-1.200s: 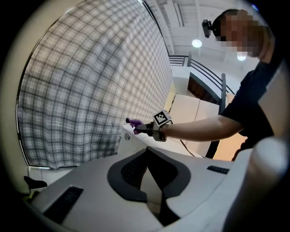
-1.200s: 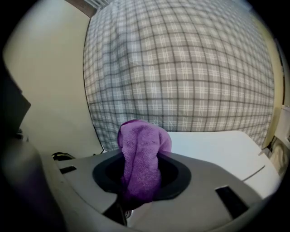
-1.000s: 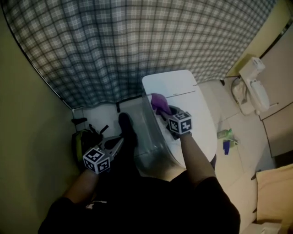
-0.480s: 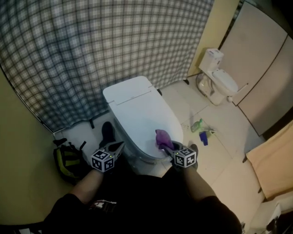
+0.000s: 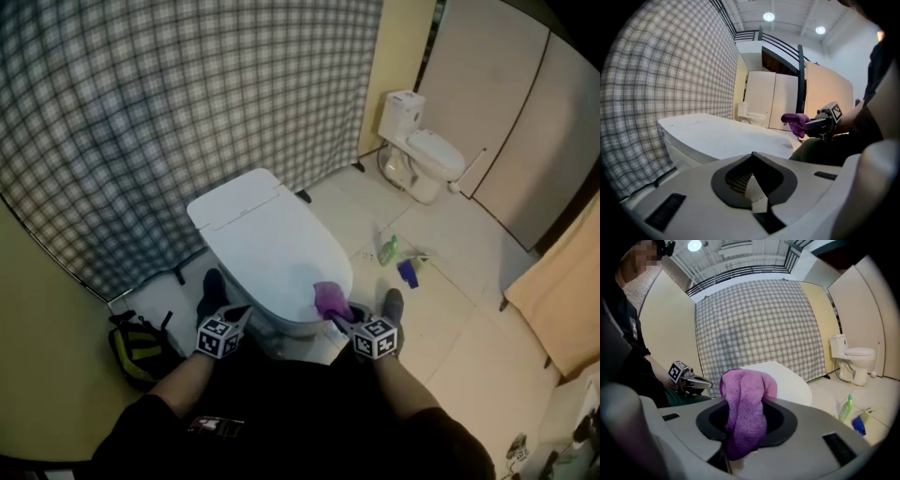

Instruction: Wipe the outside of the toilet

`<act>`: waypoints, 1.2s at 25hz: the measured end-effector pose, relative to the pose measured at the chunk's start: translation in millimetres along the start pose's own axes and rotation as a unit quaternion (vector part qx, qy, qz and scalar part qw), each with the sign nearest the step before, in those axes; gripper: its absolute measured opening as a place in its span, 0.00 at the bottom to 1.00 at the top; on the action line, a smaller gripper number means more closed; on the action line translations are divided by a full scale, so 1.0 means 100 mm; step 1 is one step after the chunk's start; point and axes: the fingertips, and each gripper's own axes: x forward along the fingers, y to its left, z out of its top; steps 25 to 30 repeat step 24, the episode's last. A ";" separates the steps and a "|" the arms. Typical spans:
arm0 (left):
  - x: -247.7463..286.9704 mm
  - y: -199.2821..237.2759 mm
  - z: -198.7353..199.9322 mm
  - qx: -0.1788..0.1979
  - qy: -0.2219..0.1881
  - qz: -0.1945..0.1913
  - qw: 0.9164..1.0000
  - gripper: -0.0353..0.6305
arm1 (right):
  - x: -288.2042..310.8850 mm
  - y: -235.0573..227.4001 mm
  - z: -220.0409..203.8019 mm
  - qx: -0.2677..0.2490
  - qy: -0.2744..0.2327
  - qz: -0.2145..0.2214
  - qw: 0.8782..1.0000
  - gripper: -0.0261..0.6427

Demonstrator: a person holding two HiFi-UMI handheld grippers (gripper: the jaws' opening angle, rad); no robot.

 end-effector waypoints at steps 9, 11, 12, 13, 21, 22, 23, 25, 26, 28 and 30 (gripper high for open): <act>0.10 0.25 -0.18 -0.060 -0.020 0.002 0.998 0.06 | 0.26 -0.06 -0.31 -0.015 0.034 0.006 0.999 0.22; 0.12 0.31 -0.23 -0.066 -0.026 0.003 0.997 0.06 | 0.32 -0.09 -0.38 -0.012 0.036 0.004 0.999 0.22; 0.12 0.32 -0.24 -0.066 -0.027 0.002 0.997 0.06 | 0.33 -0.10 -0.39 -0.010 0.036 0.003 0.999 0.22; 0.12 0.31 -0.24 -0.063 -0.026 0.000 0.998 0.06 | 0.33 -0.10 -0.40 -0.008 0.035 0.002 0.999 0.22; -0.09 0.06 0.04 -0.042 -0.023 0.004 0.999 0.06 | 0.08 -0.01 -0.20 -0.003 0.031 0.005 0.999 0.22; -0.06 0.08 0.02 -0.042 -0.027 0.003 0.999 0.06 | 0.11 -0.03 -0.23 -0.004 0.033 0.003 0.999 0.22; -0.02 0.11 0.00 -0.043 -0.031 0.003 0.999 0.06 | 0.14 -0.06 -0.26 -0.006 0.035 0.001 0.999 0.22; 0.02 0.15 -0.03 -0.043 -0.035 0.002 0.998 0.06 | 0.18 -0.09 -0.29 -0.009 0.036 -0.001 0.999 0.22; 0.02 0.15 -0.03 -0.043 -0.035 0.002 0.998 0.06 | 0.18 -0.09 -0.29 -0.009 0.036 -0.001 0.999 0.22; 0.02 0.15 -0.03 -0.043 -0.035 0.002 0.998 0.06 | 0.18 -0.09 -0.29 -0.009 0.036 -0.001 0.999 0.22; 0.02 0.15 -0.03 -0.043 -0.035 0.002 0.998 0.06 | 0.18 -0.09 -0.29 -0.009 0.036 -0.001 0.999 0.22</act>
